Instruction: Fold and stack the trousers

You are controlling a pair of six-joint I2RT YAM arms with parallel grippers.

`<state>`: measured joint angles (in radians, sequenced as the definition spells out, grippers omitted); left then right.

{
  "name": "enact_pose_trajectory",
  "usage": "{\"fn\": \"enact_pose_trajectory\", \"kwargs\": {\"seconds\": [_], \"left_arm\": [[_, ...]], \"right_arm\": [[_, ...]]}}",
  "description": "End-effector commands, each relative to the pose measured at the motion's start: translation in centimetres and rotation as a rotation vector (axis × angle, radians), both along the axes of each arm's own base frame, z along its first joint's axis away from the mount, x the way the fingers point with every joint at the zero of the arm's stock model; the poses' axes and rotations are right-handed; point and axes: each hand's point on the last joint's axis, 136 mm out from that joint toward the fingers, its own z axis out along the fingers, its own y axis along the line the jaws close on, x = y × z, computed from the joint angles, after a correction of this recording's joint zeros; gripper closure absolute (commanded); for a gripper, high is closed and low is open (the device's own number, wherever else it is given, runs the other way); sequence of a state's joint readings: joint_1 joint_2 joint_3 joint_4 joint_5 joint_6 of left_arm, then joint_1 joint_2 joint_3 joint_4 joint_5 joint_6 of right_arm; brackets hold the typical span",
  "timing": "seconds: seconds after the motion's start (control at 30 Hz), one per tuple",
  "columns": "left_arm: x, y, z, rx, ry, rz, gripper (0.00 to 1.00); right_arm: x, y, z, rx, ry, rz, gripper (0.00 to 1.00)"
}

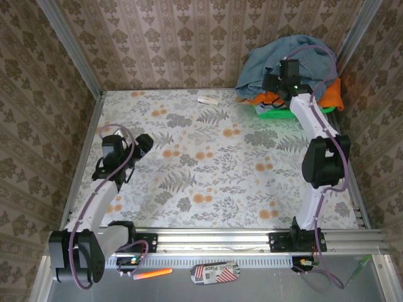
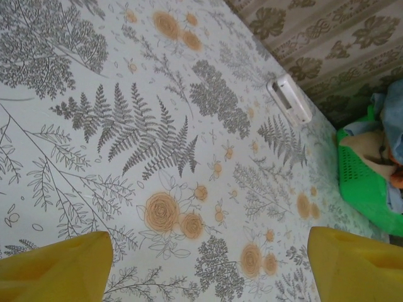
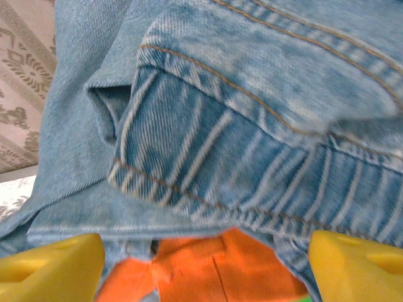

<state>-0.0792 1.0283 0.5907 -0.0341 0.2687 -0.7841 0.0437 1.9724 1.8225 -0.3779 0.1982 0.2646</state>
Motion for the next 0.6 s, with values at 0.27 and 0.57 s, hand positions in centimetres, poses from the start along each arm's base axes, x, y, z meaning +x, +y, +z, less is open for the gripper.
{"fn": "enact_pose_trajectory", "kwargs": {"seconds": [0.27,0.57], "left_arm": [[1.1,-1.2,1.1,0.013,-0.036,-0.056,0.19],[1.3,-3.3,2.0,0.017,-0.054,-0.133,0.23]], "right_arm": [[3.6,-2.3,1.4,-0.079,-0.023,-0.102,0.78],[1.2,4.7,10.0,0.044,-0.186,0.097,1.00]]}}
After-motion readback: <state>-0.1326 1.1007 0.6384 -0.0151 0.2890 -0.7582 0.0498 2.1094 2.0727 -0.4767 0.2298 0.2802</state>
